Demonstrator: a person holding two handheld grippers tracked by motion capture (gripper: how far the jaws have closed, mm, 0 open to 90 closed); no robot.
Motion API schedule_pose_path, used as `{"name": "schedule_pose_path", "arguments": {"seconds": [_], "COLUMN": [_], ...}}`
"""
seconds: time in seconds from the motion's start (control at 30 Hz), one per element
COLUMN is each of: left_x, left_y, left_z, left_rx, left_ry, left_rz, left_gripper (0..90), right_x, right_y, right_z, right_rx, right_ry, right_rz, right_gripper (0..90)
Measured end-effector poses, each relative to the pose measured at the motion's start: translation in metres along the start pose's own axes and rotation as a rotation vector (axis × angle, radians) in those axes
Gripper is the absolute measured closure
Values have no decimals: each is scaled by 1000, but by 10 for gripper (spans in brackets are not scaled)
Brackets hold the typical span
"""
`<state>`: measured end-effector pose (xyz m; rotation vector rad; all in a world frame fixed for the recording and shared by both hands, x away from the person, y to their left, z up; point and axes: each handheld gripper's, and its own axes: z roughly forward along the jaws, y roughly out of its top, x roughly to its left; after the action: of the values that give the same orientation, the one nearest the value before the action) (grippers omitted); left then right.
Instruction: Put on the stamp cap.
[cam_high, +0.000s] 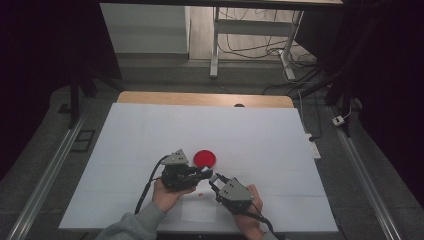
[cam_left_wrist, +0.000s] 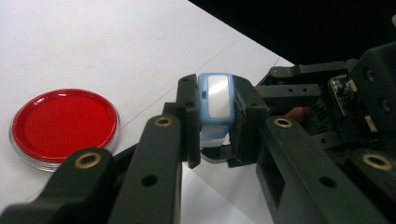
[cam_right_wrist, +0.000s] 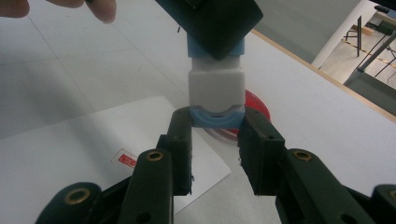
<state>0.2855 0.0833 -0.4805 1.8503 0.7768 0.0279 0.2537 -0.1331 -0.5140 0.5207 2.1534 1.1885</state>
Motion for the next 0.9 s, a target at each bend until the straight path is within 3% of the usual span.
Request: {"name": "schedule_pose_path", "arguments": {"seconds": [0.5, 0.9], "left_x": [1, 3], "left_y": [-2, -1], "left_z": [5, 2], "left_rx": [33, 27], "left_ry": [-10, -14], "left_rz": [-11, -20], "left_gripper": [755, 753], "right_x": [1, -5], "right_y": [1, -1], "right_z": [0, 1], "right_rx": [15, 12], "right_ry": [4, 53], "right_rz": [-59, -30], "right_gripper": [661, 645]}}
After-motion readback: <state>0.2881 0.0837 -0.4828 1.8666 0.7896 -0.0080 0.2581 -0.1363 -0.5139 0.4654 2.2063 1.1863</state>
